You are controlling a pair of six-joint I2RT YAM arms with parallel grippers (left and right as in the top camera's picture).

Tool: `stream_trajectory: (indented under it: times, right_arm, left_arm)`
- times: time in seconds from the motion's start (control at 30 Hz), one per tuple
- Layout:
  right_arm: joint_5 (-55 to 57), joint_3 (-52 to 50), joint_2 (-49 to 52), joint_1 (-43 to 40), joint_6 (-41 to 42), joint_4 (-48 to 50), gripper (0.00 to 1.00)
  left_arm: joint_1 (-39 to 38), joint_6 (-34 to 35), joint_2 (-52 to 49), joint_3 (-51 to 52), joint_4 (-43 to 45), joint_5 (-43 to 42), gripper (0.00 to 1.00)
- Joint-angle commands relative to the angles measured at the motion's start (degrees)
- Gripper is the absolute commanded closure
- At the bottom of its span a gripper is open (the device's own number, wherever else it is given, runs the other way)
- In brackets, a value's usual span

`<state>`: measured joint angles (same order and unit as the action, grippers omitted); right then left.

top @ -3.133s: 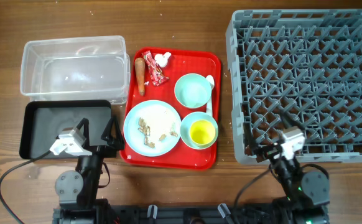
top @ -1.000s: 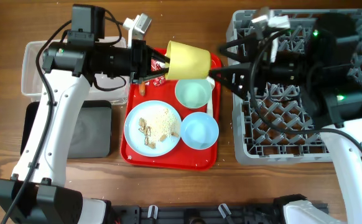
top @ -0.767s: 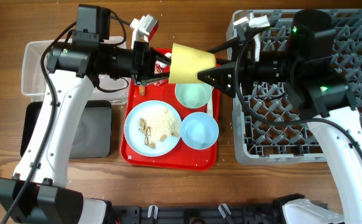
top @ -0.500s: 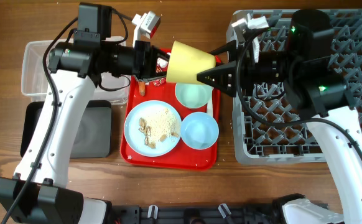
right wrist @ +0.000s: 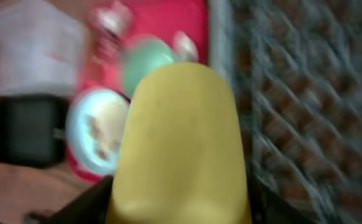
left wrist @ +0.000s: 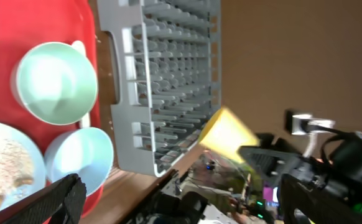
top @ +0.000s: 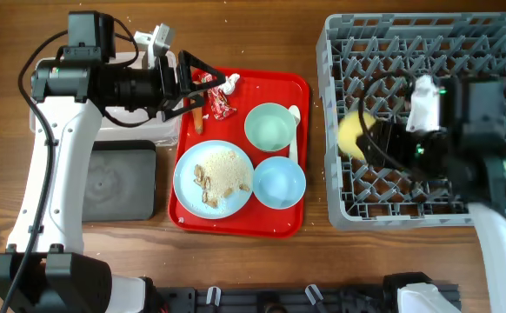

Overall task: Sort waste into correct bins and load items into the dishwasher rack
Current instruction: 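Lower the yellow cup into the gray rack and open right gripper, then grasp the green cup with the right gripper and place it in rack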

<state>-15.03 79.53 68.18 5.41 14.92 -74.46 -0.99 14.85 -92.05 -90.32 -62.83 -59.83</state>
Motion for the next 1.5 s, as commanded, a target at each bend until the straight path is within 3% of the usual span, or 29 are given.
stream_trajectory:
  times: [0.0,0.2,0.33,0.43,0.5,0.6,0.7,0.77,0.87,0.97,1.07,1.1,1.27,1.37,1.47]
  right_arm:
    - [12.50,0.09,5.44,-0.17,5.38,-5.18,0.67]
    - [13.70,-1.55,16.74,0.04,6.14,-6.49,0.62]
    - [13.03,-1.66,22.01,0.63,6.51,-4.74,0.29]
    - [13.29,-1.40,20.81,0.68,7.17,-2.95,0.23]
    - [12.46,0.02,16.87,0.68,6.47,0.98,0.22]
    - [-4.81,0.74,9.75,2.49,-4.37,12.26,0.30]
    - [-0.90,0.70,10.80,9.90,0.83,17.99,0.34]
    - [5.22,0.70,16.63,15.85,2.67,20.28,0.34]
    - [15.26,0.72,29.16,19.89,5.88,24.65,0.33]
    - [16.74,0.72,38.91,20.11,4.66,29.68,0.33]
    - [17.18,0.72,45.77,20.09,4.59,32.83,0.46]
    - [17.16,0.72,46.27,19.91,4.61,33.09,0.49]
    - [15.45,0.72,46.58,19.63,4.72,34.07,0.96]
    - [17.57,0.92,45.05,19.63,4.72,32.89,0.95]
    - [26.03,2.45,37.05,19.63,6.38,29.40,0.96]
  left_arm:
    - [0.11,-0.96,0.15,-0.11,0.17,3.58,0.00]
    - [0.11,-0.98,0.15,-0.11,-0.74,4.44,0.00]
    - [0.11,-0.98,0.15,-0.11,-1.73,4.44,0.00]
    - [0.13,-1.18,0.17,-0.11,-2.67,5.42,0.00]
    - [0.46,-1.14,0.94,-0.13,-3.41,10.56,0.00]
    - [3.28,2.01,5.79,-0.13,-5.42,24.94,0.00]
    - [8.92,15.15,13.07,-0.13,-8.85,51.28,0.00]
    - [13.99,20.39,18.47,-0.13,-10.36,62.99,0.00]
    - [20.24,20.33,24.37,-0.13,-10.29,65.51,0.00]
    - [22.43,20.35,27.06,-0.13,-10.29,65.51,0.00]
    - [22.45,20.33,27.54,-0.11,-10.29,65.48,0.00]
    - [22.45,20.33,27.36,-0.11,-10.32,65.48,0.00]
    - [22.45,20.35,26.77,-0.11,-10.32,65.48,0.00]
    - [22.45,20.35,26.77,-0.11,-10.32,65.48,0.00]
    - [22.45,20.33,26.80,-0.11,-10.32,65.48,0.00]
